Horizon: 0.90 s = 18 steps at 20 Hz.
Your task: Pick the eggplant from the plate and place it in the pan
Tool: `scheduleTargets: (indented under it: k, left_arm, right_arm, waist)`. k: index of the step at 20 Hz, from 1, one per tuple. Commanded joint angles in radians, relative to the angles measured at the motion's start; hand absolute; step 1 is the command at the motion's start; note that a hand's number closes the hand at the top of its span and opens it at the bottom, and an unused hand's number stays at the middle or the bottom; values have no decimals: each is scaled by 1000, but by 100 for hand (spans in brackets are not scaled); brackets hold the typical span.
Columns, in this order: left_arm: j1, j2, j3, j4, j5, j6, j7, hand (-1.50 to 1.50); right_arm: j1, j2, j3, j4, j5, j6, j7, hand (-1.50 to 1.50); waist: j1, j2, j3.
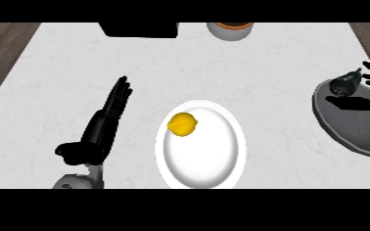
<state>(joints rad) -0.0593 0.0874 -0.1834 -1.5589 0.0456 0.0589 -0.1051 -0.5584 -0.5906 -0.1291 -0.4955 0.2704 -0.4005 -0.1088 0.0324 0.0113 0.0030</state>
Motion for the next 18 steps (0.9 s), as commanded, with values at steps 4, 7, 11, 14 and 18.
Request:
scheduleTargets:
  k: [4, 7, 11, 14, 18]
  left_arm:
    - [-7, 4, 24, 24, 4, -7, -13, 0]
    - [-11, -25, -2, -10, -18, 23, 19, 0]
    - [22, -1, 35, -44, 6, 10, 23, 0]
    - [93, -7, -18, -81, -28, 9, 11, 0]
    - [37, 1, 39, -35, -12, 14, 18, 0]
  right_arm:
    - [-21, 46, -172, 21, -146, -72, -275, -150]
    - [-10, -17, -252, 36, -230, 39, -331, -150]
    - [86, 2, -296, -49, -318, 152, -337, -150]
    - [173, -23, -334, -90, -384, 266, -355, -150]
    - [289, 2, -333, -208, -455, 441, -353, -150]
  waist:
    - [-18, -4, 0]
    - [-24, -6, 0]
    - [-41, -15, -3]
    - [-41, -16, -3]
    - [-53, -18, -4]
